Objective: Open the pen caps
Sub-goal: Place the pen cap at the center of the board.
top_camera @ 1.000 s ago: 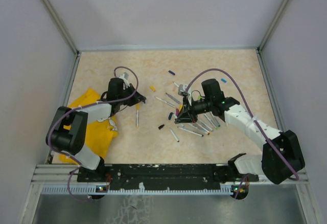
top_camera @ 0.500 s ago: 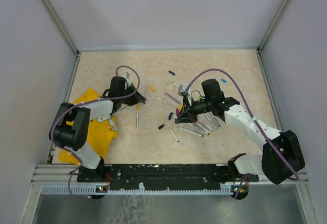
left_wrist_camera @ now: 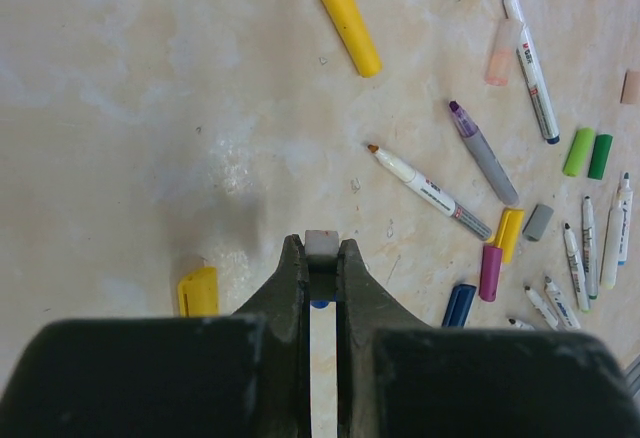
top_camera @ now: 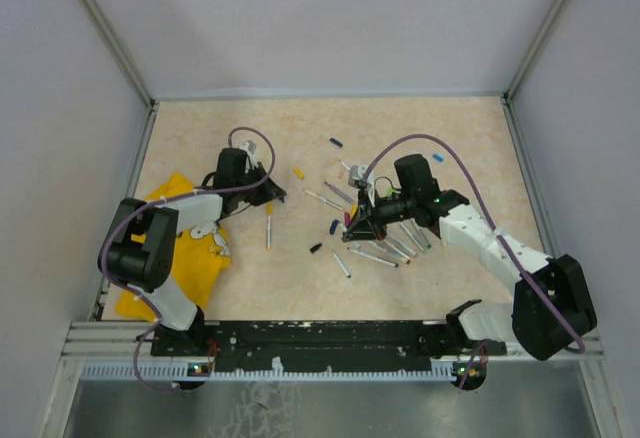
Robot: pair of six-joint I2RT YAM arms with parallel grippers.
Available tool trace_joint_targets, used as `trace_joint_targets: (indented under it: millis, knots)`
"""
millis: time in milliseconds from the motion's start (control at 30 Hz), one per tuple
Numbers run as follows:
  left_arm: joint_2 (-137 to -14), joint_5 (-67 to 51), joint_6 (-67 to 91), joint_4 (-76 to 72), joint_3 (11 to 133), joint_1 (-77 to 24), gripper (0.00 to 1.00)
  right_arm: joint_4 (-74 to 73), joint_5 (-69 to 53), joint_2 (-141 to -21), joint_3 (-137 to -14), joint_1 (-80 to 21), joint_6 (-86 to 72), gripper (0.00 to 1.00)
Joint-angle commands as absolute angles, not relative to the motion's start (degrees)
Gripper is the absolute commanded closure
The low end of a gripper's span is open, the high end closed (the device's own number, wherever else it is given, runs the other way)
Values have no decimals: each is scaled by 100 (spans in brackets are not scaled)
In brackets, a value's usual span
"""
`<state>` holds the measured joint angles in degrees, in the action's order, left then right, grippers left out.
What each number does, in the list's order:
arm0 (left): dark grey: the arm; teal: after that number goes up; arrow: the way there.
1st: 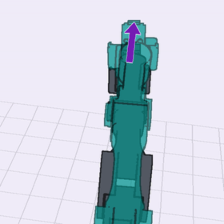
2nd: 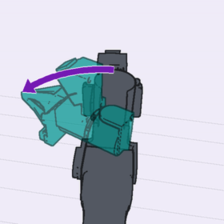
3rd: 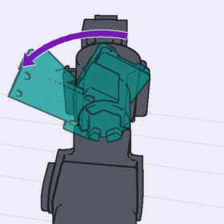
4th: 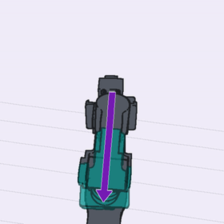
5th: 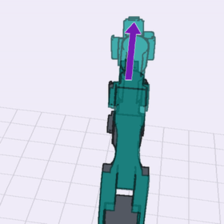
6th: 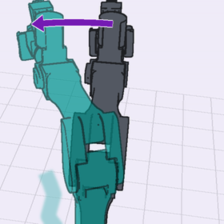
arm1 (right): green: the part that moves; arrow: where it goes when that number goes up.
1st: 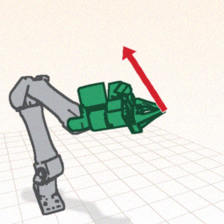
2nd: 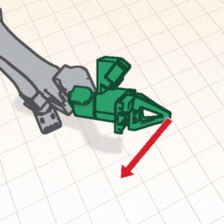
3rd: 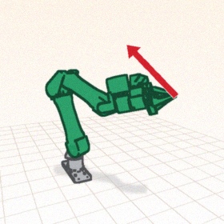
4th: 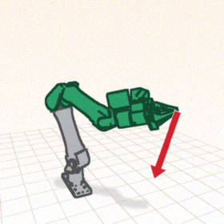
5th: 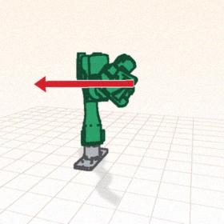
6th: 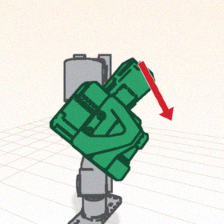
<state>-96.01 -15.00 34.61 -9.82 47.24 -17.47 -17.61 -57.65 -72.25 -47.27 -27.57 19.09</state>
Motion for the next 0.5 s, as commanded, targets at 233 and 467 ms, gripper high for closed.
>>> trace_joint_targets:
  millis: [233, 467]
  knots:
    - [-9864, -1565, 3271, -839, 5057, -1701, 100, -1709, -5792, -7102, -4962, -2716, 2024, 100]
    - [-10066, -1521, 3186, -715, 5213, -1705, 98, -1723, -5792, -7102, -4965, -2716, 2028, 100]
